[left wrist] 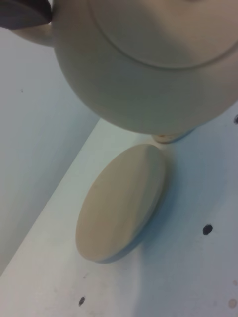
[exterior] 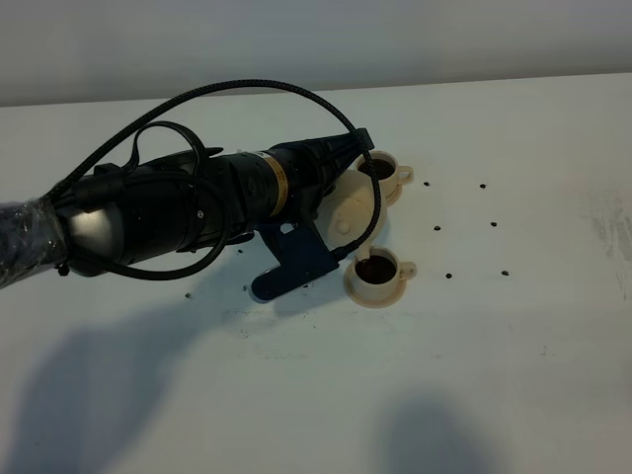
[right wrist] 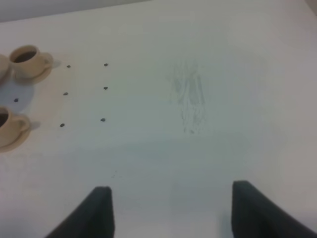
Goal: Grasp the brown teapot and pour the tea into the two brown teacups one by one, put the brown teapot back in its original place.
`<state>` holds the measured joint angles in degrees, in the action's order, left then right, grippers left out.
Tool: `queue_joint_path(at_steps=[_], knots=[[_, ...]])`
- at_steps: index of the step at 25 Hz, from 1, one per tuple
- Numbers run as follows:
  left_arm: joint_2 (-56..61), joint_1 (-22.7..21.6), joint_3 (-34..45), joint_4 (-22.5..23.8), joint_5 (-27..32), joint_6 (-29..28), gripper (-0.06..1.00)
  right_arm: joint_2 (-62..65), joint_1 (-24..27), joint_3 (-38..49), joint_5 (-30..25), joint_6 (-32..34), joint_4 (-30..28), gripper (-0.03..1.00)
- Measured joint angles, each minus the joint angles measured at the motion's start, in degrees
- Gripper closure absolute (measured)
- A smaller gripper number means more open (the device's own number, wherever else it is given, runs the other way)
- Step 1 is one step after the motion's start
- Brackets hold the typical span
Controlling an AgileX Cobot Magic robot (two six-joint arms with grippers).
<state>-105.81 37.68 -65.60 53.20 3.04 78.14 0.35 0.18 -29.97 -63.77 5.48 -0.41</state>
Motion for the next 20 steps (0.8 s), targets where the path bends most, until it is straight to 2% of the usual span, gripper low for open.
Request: queue_joint_path(at_steps=[4, 7, 16, 20], knots=[[0.0, 0.0, 0.0, -0.1, 0.0, -0.1, 0.85, 0.0, 0.0, 0.0, 0.0, 0.0, 0.0, 0.47], [0.0, 0.0, 0.0, -0.1, 0.0, -3.2, 0.85, 0.0, 0.0, 0.0, 0.0, 0.0, 0.0, 0.47], [0.3, 0.0, 0.1, -0.4, 2.5, -24.4, 0.85, 0.0, 0.0, 0.0, 0.0, 0.0, 0.0, 0.47], [1.6, 0.0, 1.0, -3.4, 2.8, -32.4, 0.85, 0.0, 0.0, 0.0, 0.0, 0.0, 0.0, 0.47]])
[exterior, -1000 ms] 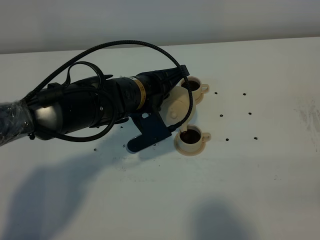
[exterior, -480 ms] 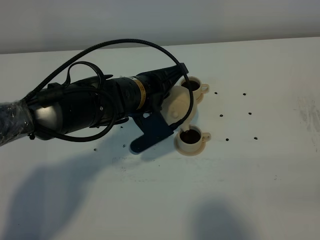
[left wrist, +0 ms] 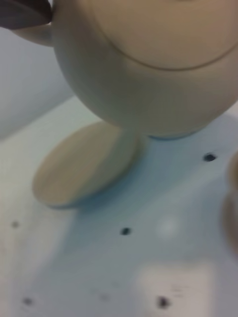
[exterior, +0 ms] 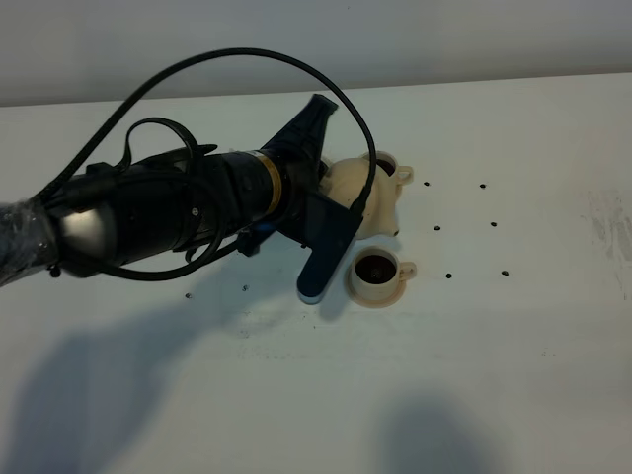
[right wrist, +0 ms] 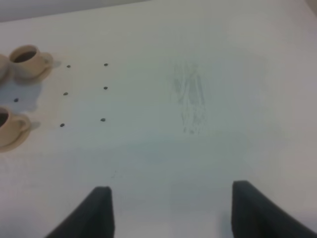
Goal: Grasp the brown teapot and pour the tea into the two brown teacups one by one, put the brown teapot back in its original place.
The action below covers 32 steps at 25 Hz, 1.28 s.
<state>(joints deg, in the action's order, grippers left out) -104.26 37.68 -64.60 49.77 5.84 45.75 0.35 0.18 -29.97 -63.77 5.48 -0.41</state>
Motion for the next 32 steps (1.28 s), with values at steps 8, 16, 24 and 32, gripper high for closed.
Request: queue_joint_path(at_steps=[8, 16, 24, 32], knots=[[6.1, 0.0, 5.8, -11.0, 1.9, -16.6, 0.85, 0.0, 0.0, 0.0, 0.0, 0.0, 0.0, 0.47], [13.2, 0.0, 8.8, -19.9, 9.8, -42.5, 0.85, 0.0, 0.0, 0.0, 0.0, 0.0, 0.0, 0.47], [13.9, 0.0, 9.1, -29.4, 16.7, -60.7, 0.85, 0.0, 0.0, 0.0, 0.0, 0.0, 0.0, 0.47], [10.8, 0.0, 14.0, -38.8, 15.1, -60.4, 0.85, 0.0, 0.0, 0.0, 0.0, 0.0, 0.0, 0.47]])
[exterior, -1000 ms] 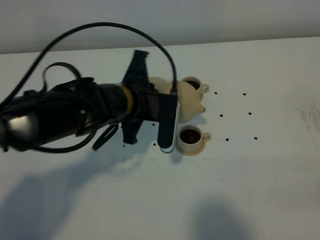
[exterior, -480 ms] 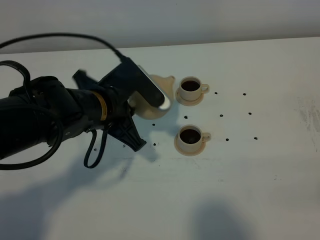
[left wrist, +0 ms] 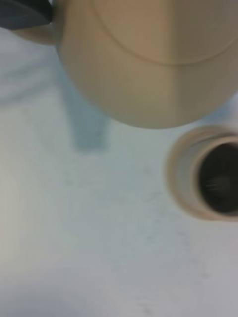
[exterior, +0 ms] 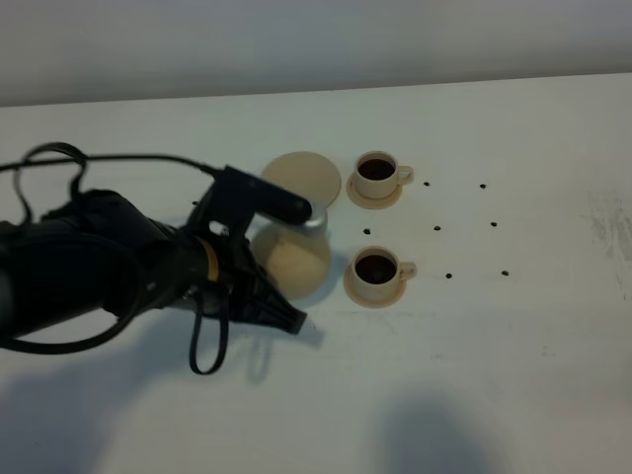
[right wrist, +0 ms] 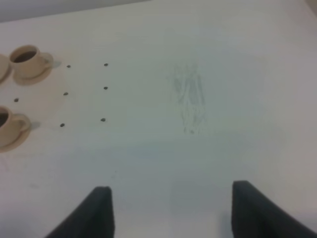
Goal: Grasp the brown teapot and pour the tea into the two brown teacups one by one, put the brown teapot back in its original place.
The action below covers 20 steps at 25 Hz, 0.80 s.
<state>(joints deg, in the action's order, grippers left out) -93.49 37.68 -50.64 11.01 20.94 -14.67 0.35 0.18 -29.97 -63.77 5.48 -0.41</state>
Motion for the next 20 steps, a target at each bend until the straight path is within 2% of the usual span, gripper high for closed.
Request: queue_joint_path(at_steps=[12, 20], knots=[[-9.9, 1.0, 0.1, -2.6, -3.9, 0.1, 0.85, 0.0, 0.0, 0.0, 0.0, 0.0, 0.0, 0.47], [-5.4, 0.4, -1.2, -2.5, -2.7, 3.3, 0.85, 0.0, 0.0, 0.0, 0.0, 0.0, 0.0, 0.47]])
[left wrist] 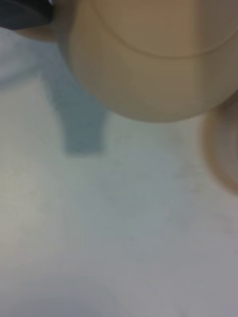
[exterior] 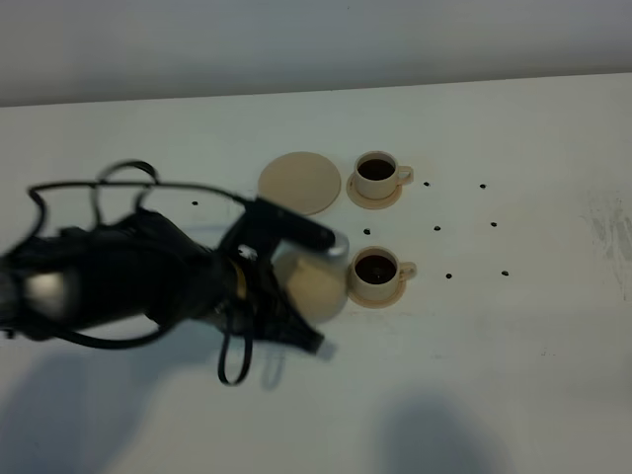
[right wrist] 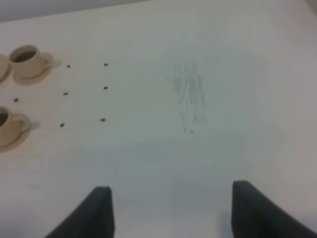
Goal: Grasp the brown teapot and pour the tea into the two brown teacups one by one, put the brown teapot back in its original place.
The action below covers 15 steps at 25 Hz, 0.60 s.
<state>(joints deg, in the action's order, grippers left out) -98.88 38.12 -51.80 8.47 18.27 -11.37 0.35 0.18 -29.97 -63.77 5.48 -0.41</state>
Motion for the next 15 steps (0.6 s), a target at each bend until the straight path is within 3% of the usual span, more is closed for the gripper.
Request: queue_joint_path(at_steps=[8, 15], knots=[[2.2, -7.7, -7.4, 1.2, 3.7, -0.2, 0.85, 0.0, 0.0, 0.0, 0.0, 0.0, 0.0, 0.47], [-5.4, -9.6, -16.5, 0.3, 7.1, -0.3, 0.85, 0.0, 0.0, 0.0, 0.0, 0.0, 0.0, 0.47]])
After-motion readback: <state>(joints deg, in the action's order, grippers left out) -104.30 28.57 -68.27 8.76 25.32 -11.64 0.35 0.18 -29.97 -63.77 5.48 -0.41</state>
